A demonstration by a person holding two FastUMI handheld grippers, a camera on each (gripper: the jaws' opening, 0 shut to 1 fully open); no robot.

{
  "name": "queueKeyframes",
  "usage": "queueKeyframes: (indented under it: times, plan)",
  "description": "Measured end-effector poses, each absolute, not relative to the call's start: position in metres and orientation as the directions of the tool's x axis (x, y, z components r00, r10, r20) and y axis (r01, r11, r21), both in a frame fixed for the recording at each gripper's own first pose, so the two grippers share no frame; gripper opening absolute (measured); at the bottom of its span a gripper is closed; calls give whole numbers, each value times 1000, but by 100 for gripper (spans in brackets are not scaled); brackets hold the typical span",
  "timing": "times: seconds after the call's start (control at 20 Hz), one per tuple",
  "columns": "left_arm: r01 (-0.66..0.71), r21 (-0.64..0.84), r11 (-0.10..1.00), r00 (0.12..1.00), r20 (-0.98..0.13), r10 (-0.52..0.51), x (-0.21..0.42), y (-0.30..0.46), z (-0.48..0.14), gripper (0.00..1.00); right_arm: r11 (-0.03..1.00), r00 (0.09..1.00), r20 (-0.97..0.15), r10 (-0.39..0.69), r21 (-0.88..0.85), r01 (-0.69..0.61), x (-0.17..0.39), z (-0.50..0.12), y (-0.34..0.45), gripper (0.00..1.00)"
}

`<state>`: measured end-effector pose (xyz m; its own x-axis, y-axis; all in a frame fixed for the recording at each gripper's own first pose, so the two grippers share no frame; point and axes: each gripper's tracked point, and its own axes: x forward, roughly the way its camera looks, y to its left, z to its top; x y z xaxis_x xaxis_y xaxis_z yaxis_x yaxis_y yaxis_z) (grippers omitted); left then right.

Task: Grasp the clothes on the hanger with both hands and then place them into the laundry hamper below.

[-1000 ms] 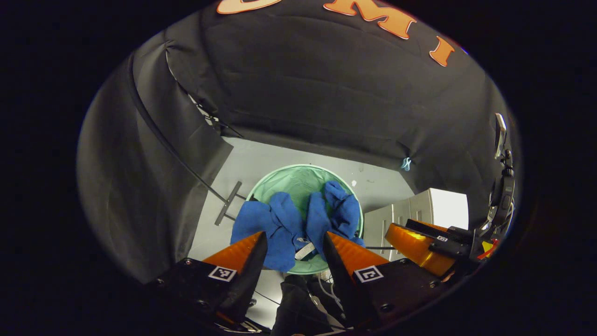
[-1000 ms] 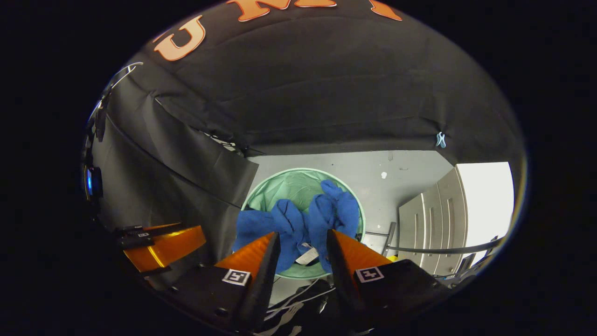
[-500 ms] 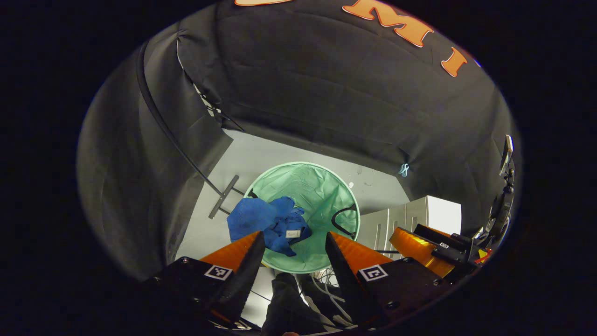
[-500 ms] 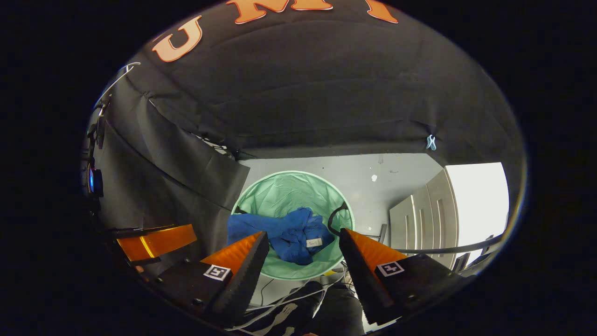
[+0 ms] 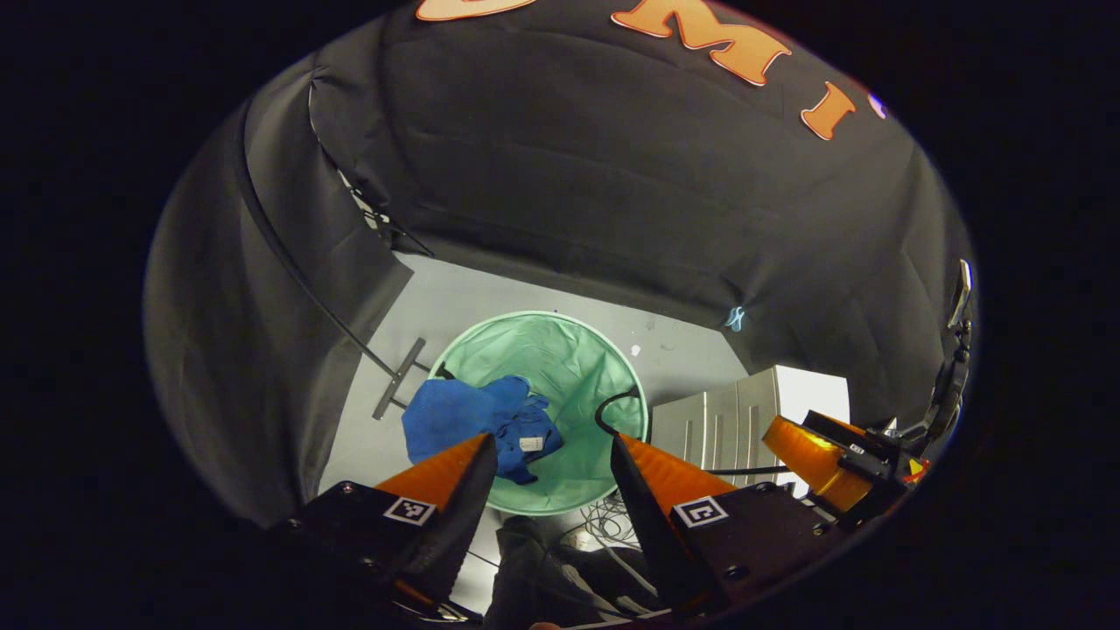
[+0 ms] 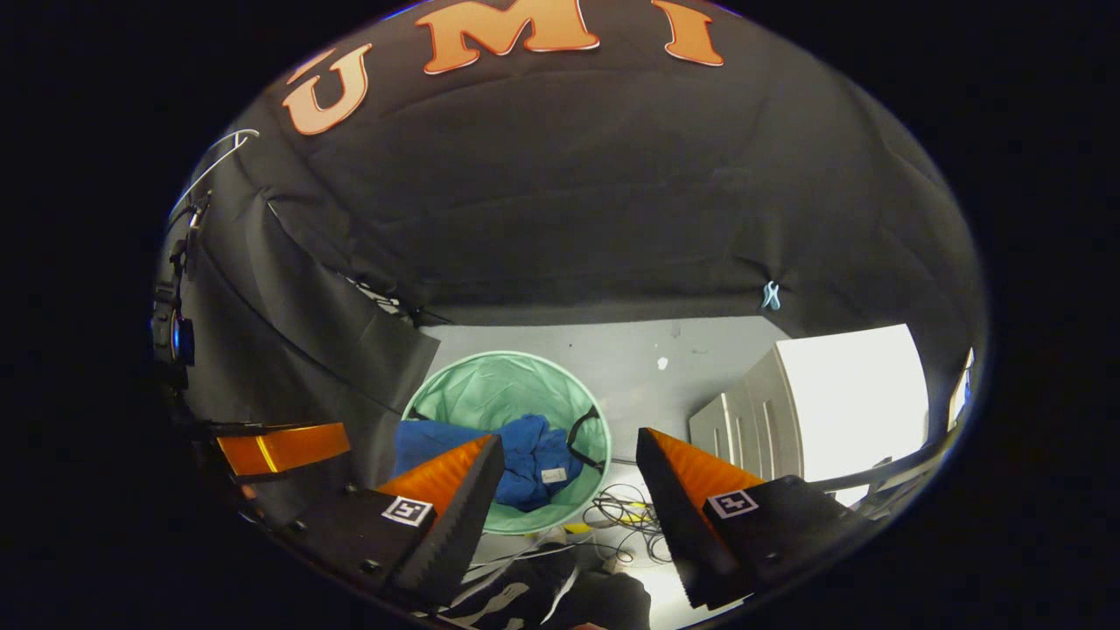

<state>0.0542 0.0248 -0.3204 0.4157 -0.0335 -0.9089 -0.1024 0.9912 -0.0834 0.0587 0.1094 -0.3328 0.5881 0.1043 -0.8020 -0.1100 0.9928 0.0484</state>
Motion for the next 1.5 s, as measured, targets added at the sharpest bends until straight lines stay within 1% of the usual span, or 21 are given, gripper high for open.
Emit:
queueKeyframes:
  times: [0.15, 0.35, 0.5, 0.6, 0.75, 0.95, 1.1, 1.25, 1.3, 1.45, 1.5]
  plan:
    - [-97, -66, 993, 437, -899, -17, 51, 17, -309, 84, 989, 619, -776, 122, 45, -139, 46, -317, 98, 98]
    - [-125, -52, 991, 488, -873, 16, 38, 1, -289, 84, 975, 662, -732, 159, 13, -220, 20, -293, 87, 98]
    - [-148, -77, 986, 580, -814, 23, 28, -26, -261, 85, 952, 700, -685, 203, -28, -303, -10, -268, 70, 99]
    - [-158, -76, 985, 653, -756, 46, 16, -41, -233, 84, 939, 721, -648, 244, -29, -344, -36, -249, 60, 99]
    - [-182, -82, 980, 771, -631, 90, -6, -67, -180, 84, 930, 770, -570, 287, -26, -366, -65, -215, 31, 97]
    - [-188, -77, 979, 881, -454, 133, -39, -95, -103, 84, 926, 803, -493, 335, 16, -377, -110, -168, -13, 97]
    - [-177, -74, 981, 918, -372, 137, -64, -115, -45, 83, 927, 811, -457, 366, 108, -358, -125, -129, -39, 98]
    - [-173, -58, 983, 958, -242, 155, -64, -116, 20, 83, 930, 852, -373, 368, 148, -337, -114, -73, -73, 98]
    - [-184, -43, 982, 963, -210, 171, -68, -116, 41, 78, 931, 867, -339, 365, 154, -331, -113, -51, -82, 98]
    - [-197, -25, 980, 974, -122, 193, -89, -117, 100, 80, 942, 913, -239, 331, 132, -307, -122, 17, -120, 100]
    - [-197, -27, 980, 976, -101, 193, -93, -118, 118, 80, 950, 927, -210, 310, 112, -292, -123, 35, -134, 98]
